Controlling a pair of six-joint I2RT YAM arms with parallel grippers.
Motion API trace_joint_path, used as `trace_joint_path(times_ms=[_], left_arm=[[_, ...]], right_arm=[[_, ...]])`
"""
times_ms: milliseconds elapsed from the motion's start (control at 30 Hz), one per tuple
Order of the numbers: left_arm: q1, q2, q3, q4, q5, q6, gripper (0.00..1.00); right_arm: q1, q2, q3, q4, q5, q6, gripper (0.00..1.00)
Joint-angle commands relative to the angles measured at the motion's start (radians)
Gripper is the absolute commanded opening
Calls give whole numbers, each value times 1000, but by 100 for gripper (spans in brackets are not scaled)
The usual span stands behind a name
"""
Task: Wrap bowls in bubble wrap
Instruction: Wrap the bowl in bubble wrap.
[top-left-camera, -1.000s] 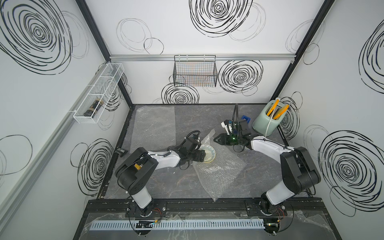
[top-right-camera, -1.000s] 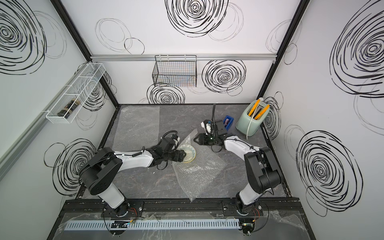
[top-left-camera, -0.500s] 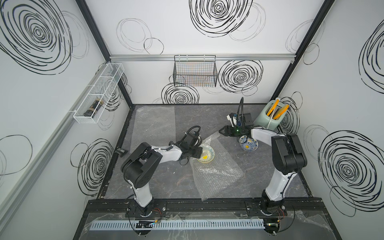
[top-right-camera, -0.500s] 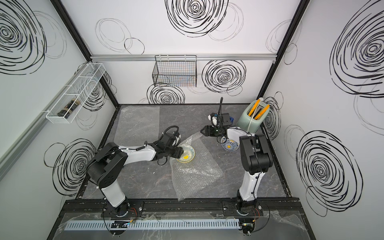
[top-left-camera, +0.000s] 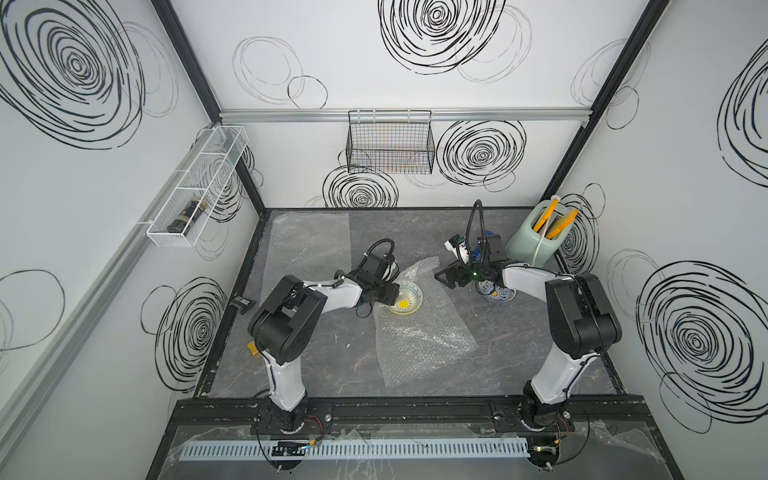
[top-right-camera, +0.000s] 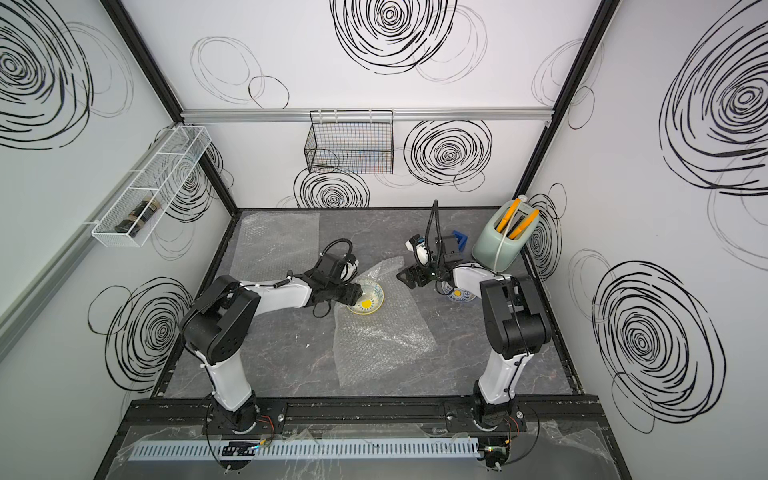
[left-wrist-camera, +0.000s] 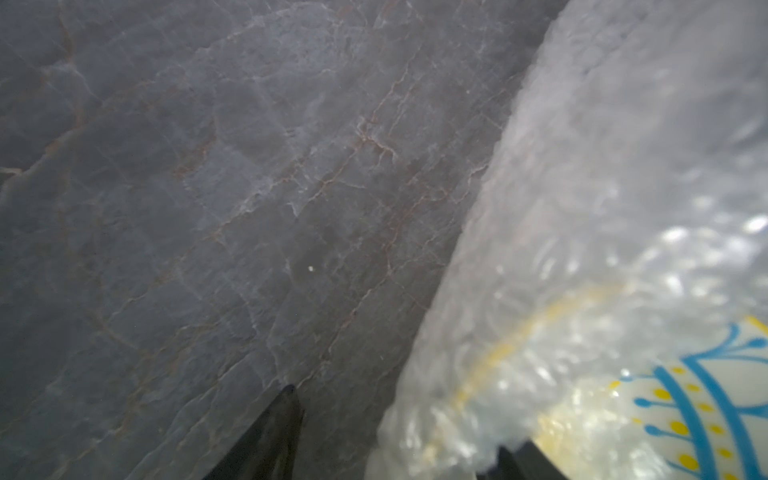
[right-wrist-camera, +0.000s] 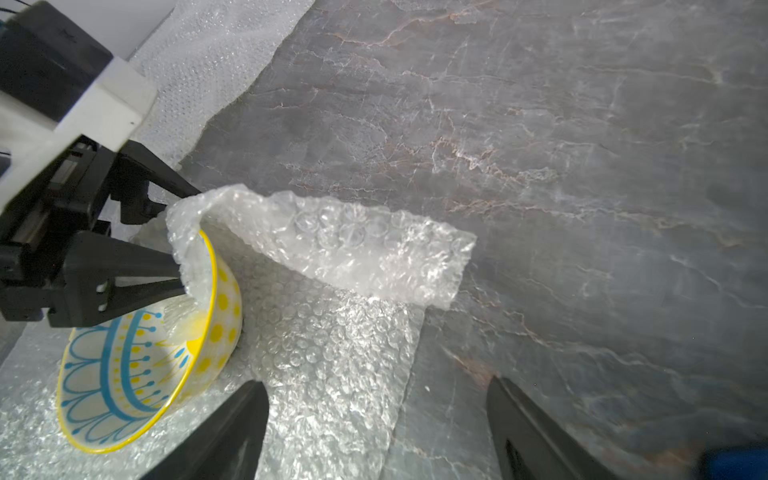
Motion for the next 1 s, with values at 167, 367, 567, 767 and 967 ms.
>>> trace_joint_path(times_ms=[167,367,567,767,967], left_arm=[[6,11,-1,22,30,36,66],[3,5,-5,20,37,43,65],[-5,8,-2,15,32,44,65],[-12,0,0,5,17,45,66],[-16,-5,-6,9,10,43,66]], right_arm=[[-37,144,190,-137,-128,-112,87],[-48,253,332,-227,-185,-135,81],[-49,329,442,-306,-245,-174,79],[-48,340,455,-345,-281,-209,65],[-37,338,458,-370,-315,-225,36]])
